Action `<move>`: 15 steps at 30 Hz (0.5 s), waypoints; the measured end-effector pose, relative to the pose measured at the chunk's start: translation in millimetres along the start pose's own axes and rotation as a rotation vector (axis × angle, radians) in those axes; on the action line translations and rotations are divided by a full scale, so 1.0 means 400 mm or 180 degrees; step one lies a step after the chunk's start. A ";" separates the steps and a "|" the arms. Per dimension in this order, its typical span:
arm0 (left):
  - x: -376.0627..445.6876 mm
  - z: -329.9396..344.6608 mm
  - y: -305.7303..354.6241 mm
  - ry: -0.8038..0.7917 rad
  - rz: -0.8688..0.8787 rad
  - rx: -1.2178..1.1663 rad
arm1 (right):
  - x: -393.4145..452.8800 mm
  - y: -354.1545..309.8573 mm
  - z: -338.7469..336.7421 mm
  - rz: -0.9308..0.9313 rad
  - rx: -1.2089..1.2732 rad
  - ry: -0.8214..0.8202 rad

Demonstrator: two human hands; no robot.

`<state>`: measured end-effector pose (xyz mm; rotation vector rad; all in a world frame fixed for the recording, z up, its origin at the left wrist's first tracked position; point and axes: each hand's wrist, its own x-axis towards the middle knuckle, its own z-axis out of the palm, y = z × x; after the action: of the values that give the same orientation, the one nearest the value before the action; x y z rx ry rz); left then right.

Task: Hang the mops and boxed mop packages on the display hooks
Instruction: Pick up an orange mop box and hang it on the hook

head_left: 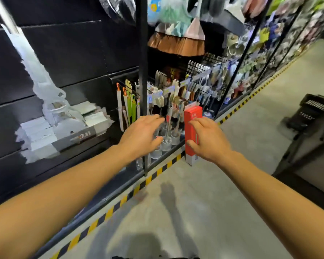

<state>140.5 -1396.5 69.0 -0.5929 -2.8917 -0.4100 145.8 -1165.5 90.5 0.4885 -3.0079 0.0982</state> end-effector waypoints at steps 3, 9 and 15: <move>0.064 0.067 0.106 -0.0014 0.0003 -0.0020 | -0.037 0.140 0.023 0.0088 -0.0033 -0.0108; 0.220 0.195 0.295 -0.0065 -0.0095 -0.0113 | -0.066 0.414 0.058 0.0201 0.0018 -0.0217; 0.400 0.267 0.426 -0.0015 -0.0058 -0.0198 | -0.025 0.612 0.048 0.0226 0.0022 -0.0239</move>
<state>53.5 -1156.5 40.9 -0.5782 -2.9002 -0.5032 75.8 -932.3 58.5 0.3944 -3.0998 0.0974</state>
